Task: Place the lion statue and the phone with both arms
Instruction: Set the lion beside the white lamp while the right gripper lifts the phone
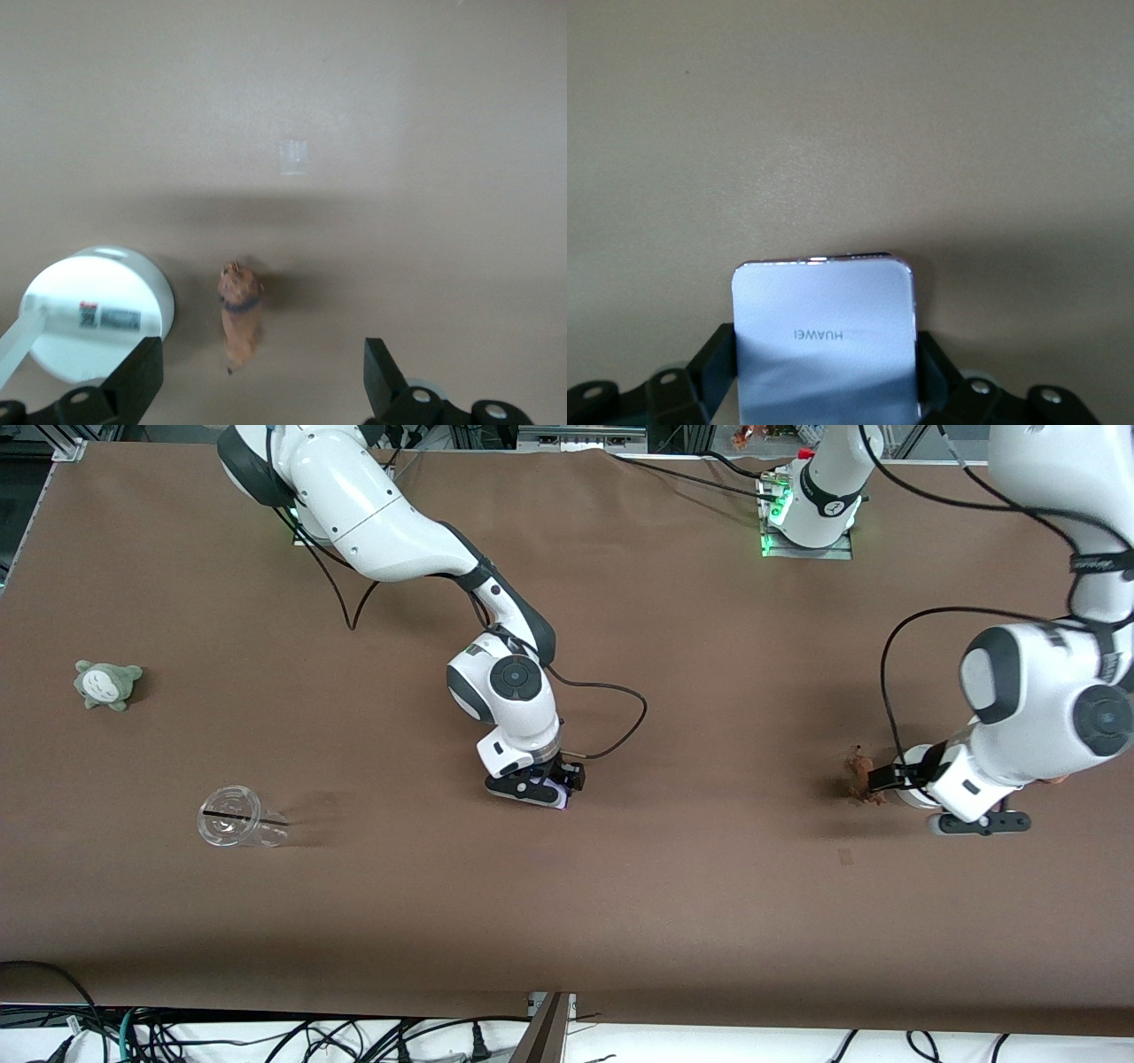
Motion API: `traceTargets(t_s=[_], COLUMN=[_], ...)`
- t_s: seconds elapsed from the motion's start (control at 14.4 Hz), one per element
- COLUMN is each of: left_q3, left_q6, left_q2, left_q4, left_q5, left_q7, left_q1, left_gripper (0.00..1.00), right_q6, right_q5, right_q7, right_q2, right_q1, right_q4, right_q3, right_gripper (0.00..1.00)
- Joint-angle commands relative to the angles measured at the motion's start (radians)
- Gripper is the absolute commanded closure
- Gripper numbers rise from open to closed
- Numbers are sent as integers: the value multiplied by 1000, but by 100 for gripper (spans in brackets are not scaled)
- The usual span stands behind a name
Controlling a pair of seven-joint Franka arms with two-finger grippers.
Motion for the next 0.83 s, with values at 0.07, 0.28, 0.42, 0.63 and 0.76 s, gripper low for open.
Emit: traceTargets(t_s=[0.07, 0.28, 0.42, 0.63, 0.76], left_q3=[-3, -3, -3, -3, -14], left_q6=[-179, -278, -362, -446, -487], left_q2=[-66, -153, -210, -268, -288], left_q4=[120, 171, 171, 165, 148], left_q5=[68, 82, 85, 88, 90], left_q7=[-36, -38, -38, -38, -36], left_q1=[7, 7, 16, 38, 62], left_gripper=[0, 0, 0, 0, 0], right_q6=[-32, -75, -86, -93, -92], right_q5=[-2, 63, 131, 133, 134], right_q7=[-80, -243, -391, -584, -701], right_q2=[-45, -115, -170, -223, -247], right_q1=[-19, -73, -116, -209, -263], right_q4=[-17, -69, -126, -205, -250], right_q3=[-7, -7, -7, -7, -7], right_gripper=[51, 51, 51, 51, 51])
